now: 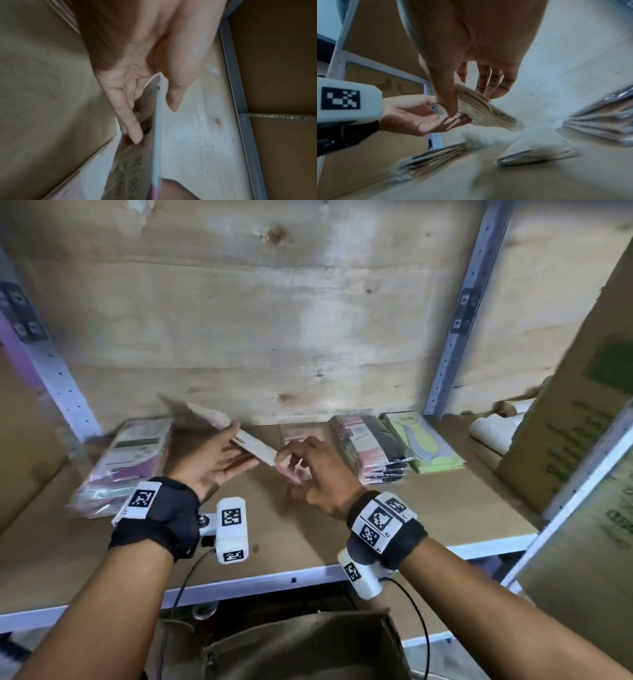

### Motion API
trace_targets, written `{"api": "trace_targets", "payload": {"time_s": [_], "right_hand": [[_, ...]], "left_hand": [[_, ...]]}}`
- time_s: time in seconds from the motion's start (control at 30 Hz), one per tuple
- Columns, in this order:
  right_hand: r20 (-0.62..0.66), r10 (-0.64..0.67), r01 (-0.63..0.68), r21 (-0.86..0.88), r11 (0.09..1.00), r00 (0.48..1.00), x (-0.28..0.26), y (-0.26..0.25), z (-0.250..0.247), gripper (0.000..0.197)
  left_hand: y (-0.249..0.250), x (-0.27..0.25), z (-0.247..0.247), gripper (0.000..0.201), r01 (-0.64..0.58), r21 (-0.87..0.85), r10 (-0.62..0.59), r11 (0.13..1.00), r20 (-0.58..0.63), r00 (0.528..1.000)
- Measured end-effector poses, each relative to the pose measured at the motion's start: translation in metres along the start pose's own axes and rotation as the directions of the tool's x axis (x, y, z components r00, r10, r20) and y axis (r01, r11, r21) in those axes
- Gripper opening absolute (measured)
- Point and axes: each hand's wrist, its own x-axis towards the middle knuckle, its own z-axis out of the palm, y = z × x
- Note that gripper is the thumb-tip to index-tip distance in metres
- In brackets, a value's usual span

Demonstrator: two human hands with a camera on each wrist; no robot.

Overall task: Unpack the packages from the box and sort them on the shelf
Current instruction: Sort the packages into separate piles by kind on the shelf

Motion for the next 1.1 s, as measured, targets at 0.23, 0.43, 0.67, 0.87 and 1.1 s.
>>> {"api": "trace_targets", "payload": {"time_s": [0.23,0.43,0.67,0.87,1.1], "right_hand": [[0.169,0.097,-0.107,0.051,0.993,0.981,-0.012,0.036,-0.013,0.065],[0.054,0.308,-0.298,0.459,0.837,0.95,-0.008,0.069,-0.011,0.064],[0.439,0.244,-0.467,0.524,0.713,0.865,-0.013,0.085,0.003,0.018],[0.549,0.168,-0.481,0.495,0.723,0.818,-0.017,0.087,0.001,0.036],[0.608,0.162,-0.514,0.466,0.72,0.777,-0.024,0.085,-0.011,0.045]], "left_hand": [[-0.024,0.018,0.011,0.01,0.064,0.144,-0.049,0.987,-0.107,0.993],[-0.034,0.024,0.009,0.01,0.097,0.14,-0.102,0.985,0.027,0.994],[-0.038,0.025,0.006,0.016,0.126,0.286,-0.132,0.95,0.0,0.991],[-0.012,0.023,-0.022,0.029,-0.121,0.448,0.191,0.886,-0.115,0.975],[-0.008,0.019,-0.03,0.026,-0.219,0.737,0.275,0.639,0.047,0.96]]}}
